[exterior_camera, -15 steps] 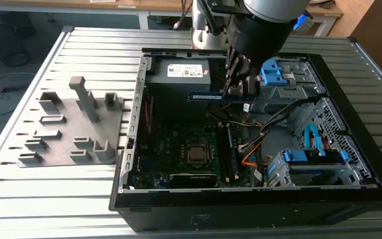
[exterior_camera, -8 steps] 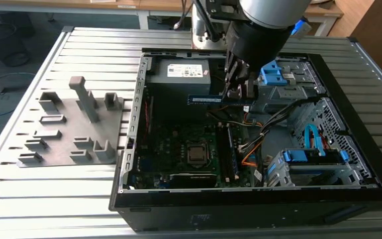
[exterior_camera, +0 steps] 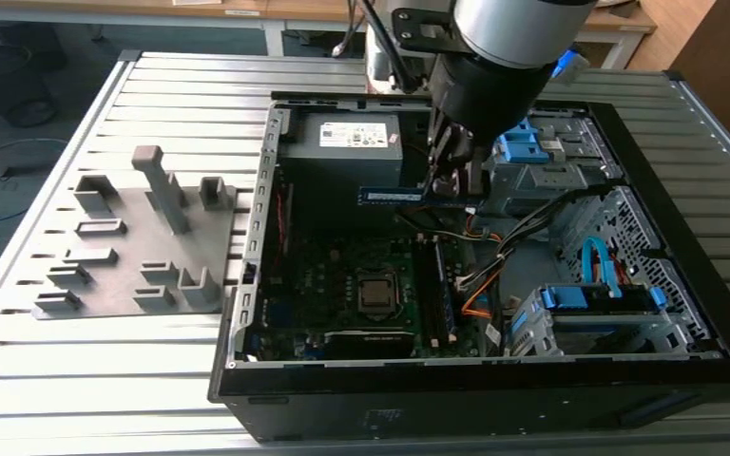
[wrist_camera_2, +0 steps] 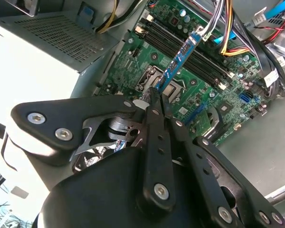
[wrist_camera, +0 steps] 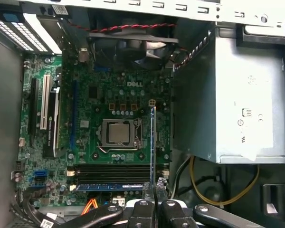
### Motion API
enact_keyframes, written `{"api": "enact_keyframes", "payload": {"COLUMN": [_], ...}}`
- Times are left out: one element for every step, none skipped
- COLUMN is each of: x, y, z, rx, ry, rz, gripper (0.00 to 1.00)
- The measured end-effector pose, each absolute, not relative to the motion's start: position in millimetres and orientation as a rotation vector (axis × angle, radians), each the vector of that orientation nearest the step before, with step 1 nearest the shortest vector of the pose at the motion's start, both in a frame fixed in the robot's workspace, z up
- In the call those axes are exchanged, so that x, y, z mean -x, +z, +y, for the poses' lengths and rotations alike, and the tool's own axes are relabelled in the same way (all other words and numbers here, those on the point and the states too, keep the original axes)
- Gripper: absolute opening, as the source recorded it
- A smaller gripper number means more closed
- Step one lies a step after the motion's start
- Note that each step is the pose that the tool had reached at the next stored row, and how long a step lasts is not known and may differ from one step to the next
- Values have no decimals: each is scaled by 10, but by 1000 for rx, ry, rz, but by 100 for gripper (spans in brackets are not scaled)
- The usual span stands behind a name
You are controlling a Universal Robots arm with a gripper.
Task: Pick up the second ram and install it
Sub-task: 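Pick up the second ram and move it above second insertion slot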
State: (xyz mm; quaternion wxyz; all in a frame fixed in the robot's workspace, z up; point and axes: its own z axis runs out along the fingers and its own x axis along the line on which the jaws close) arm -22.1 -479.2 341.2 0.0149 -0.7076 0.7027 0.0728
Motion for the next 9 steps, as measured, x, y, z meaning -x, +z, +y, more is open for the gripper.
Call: {"api": "enact_keyframes", "payload": {"x": [221, 221, 221, 221, 221, 221, 221, 221, 221], "y": [3401, 3391, 3381, 3371, 3362, 3352, 3342, 3332, 3322], "z": [-4793, -4793, -4793, -4793, -4793, -4793, -4793, -4793, -4793], "rx": [2202, 2202, 2202, 2202, 2202, 2202, 2202, 2202, 2202], "ry": [227, 227, 227, 227, 227, 227, 227, 227, 227], "rz": [2187, 2187, 2187, 2187, 2187, 2187, 2187, 2187, 2187], "gripper": [13, 13, 13, 13, 13, 13, 13, 13, 13]}}
